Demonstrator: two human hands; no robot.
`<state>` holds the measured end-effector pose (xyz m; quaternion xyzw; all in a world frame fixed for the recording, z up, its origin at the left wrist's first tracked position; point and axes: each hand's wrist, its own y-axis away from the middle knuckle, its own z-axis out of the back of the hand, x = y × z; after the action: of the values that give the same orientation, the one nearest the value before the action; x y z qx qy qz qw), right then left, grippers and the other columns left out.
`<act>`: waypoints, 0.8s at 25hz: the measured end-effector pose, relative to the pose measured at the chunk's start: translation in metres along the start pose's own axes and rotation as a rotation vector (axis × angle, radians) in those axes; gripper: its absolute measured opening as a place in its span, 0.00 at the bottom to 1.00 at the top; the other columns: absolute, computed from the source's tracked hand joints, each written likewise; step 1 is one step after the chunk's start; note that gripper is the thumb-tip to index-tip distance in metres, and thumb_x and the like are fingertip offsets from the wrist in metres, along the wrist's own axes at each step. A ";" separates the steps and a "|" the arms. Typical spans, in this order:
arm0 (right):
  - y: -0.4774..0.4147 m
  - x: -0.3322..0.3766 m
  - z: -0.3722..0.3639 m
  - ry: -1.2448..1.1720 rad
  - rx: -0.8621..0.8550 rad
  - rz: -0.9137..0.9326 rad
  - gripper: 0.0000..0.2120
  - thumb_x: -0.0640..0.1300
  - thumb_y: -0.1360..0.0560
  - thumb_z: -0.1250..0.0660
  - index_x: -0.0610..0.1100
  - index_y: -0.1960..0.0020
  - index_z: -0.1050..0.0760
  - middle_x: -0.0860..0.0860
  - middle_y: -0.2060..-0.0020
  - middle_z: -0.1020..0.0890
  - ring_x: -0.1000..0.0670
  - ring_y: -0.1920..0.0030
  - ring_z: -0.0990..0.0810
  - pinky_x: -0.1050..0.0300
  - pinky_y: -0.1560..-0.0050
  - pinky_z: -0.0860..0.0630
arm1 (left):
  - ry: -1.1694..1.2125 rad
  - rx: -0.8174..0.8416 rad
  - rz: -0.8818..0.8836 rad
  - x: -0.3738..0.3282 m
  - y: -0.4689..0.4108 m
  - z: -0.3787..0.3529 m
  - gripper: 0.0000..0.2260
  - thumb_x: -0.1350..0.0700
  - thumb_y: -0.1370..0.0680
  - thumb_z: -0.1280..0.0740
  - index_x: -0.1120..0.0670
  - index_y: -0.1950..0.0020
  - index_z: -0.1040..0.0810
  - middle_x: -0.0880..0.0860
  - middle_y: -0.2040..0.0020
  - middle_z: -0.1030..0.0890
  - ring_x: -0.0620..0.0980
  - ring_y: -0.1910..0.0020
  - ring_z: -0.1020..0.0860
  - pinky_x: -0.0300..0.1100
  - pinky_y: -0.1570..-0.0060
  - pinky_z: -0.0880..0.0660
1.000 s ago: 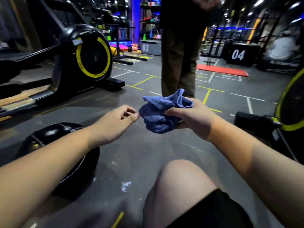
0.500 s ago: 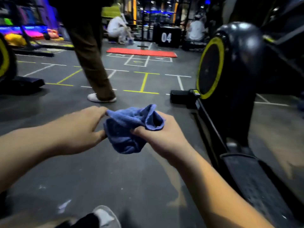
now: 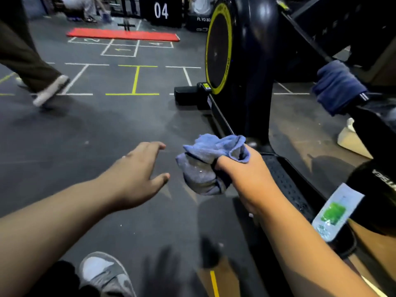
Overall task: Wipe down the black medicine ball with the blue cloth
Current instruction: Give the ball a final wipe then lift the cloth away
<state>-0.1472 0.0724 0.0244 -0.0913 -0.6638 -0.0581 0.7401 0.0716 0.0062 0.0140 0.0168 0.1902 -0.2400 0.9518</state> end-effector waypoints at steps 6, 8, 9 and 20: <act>0.003 -0.029 0.040 0.192 -0.214 -0.089 0.05 0.39 0.30 0.30 0.45 0.54 0.19 0.52 0.61 0.15 0.55 0.62 0.20 0.56 0.58 0.24 | -0.100 0.110 -0.109 -0.030 -0.014 -0.018 0.30 0.44 0.22 0.37 0.48 0.24 0.45 0.50 0.26 0.39 0.54 0.29 0.34 0.55 0.29 0.39; -0.001 -0.033 0.062 0.221 -0.357 -0.092 0.03 0.39 0.32 0.30 0.43 0.58 0.20 0.51 0.65 0.17 0.54 0.64 0.21 0.56 0.59 0.24 | -0.121 0.129 -0.140 -0.037 -0.023 -0.024 0.31 0.43 0.22 0.37 0.49 0.23 0.46 0.50 0.25 0.39 0.54 0.31 0.32 0.56 0.29 0.39; -0.003 -0.035 0.074 0.210 -0.412 -0.095 0.04 0.40 0.32 0.30 0.42 0.58 0.19 0.51 0.66 0.17 0.53 0.64 0.21 0.55 0.59 0.23 | -0.118 0.141 -0.154 -0.039 -0.028 -0.029 0.30 0.43 0.22 0.38 0.49 0.23 0.46 0.50 0.26 0.39 0.54 0.32 0.31 0.56 0.29 0.38; -0.024 -0.110 0.136 0.902 -0.218 -0.400 0.23 0.57 0.36 0.27 0.45 0.49 0.27 0.46 0.49 0.22 0.45 0.48 0.21 0.56 0.51 0.27 | -0.169 0.327 -0.324 -0.105 -0.077 -0.096 0.29 0.44 0.21 0.39 0.49 0.23 0.45 0.51 0.26 0.39 0.55 0.32 0.31 0.55 0.33 0.33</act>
<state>-0.2963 0.0734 -0.0692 -0.0048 -0.2725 -0.3013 0.9137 -0.0835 -0.0023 -0.0314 0.1200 0.0686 -0.4178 0.8980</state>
